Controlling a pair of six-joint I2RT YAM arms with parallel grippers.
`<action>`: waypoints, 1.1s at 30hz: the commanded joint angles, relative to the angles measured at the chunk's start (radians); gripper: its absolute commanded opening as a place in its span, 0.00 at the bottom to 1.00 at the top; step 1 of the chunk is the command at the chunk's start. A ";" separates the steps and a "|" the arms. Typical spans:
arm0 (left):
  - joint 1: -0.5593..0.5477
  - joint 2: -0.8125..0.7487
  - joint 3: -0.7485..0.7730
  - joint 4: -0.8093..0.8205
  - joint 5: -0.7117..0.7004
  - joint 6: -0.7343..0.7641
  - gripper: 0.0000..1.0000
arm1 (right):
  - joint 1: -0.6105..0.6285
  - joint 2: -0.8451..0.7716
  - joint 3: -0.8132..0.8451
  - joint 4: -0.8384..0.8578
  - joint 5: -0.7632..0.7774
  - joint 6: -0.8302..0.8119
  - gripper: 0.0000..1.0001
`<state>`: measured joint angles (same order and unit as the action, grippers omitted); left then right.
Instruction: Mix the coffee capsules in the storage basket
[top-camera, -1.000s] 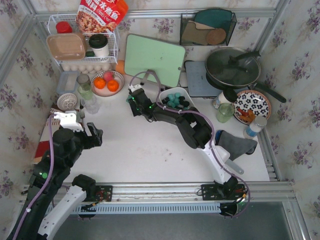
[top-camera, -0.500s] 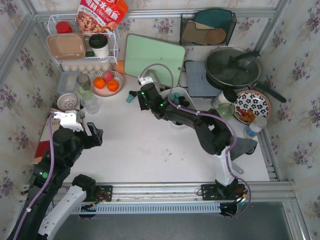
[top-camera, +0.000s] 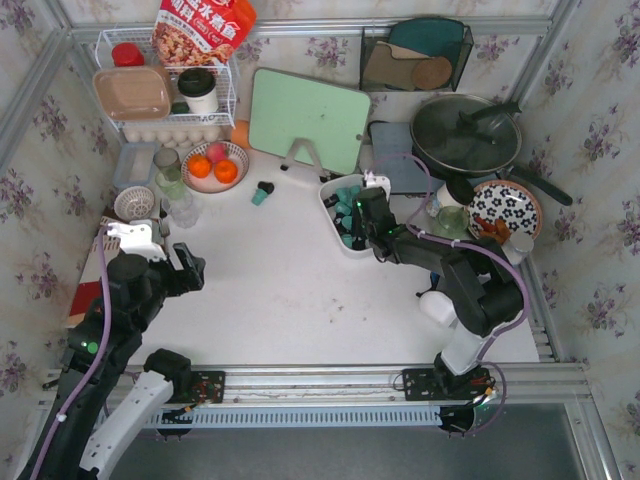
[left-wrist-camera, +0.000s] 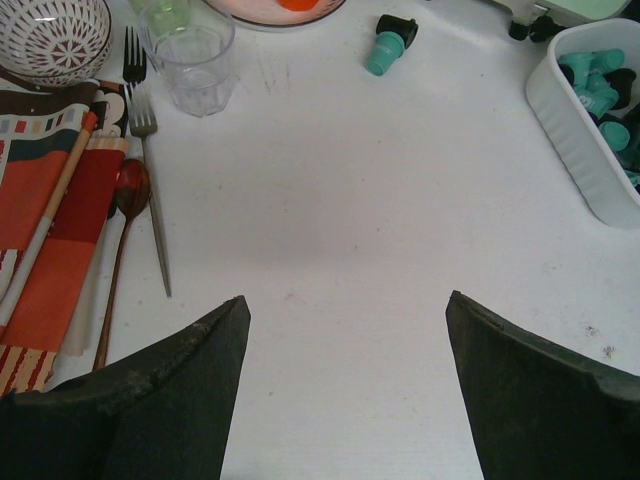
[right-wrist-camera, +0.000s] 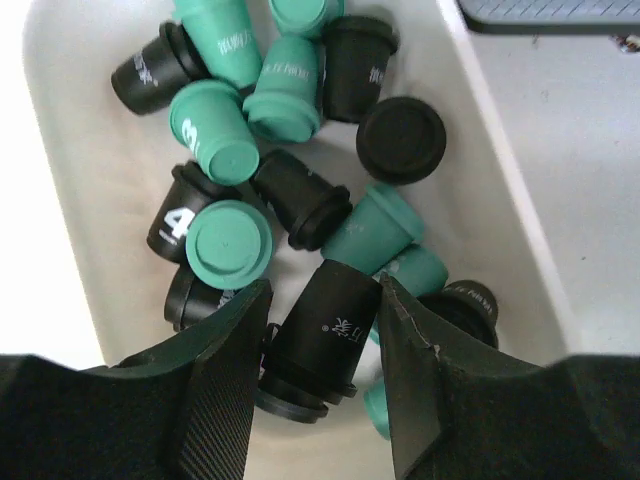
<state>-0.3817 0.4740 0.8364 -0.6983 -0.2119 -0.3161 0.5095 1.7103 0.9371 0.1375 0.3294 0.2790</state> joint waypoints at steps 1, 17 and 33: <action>0.010 0.015 -0.002 0.040 0.013 -0.006 0.82 | -0.003 -0.003 -0.037 0.077 -0.033 0.041 0.46; 0.015 0.086 0.004 0.031 -0.023 -0.001 0.82 | -0.003 -0.244 -0.108 0.000 -0.103 -0.057 0.77; 0.015 0.333 0.103 0.019 0.016 -0.008 0.82 | -0.002 -0.545 -0.512 0.465 -0.082 -0.052 0.75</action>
<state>-0.3668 0.7376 0.8959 -0.6956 -0.2344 -0.3119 0.5056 1.1698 0.4458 0.4816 0.2306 0.2218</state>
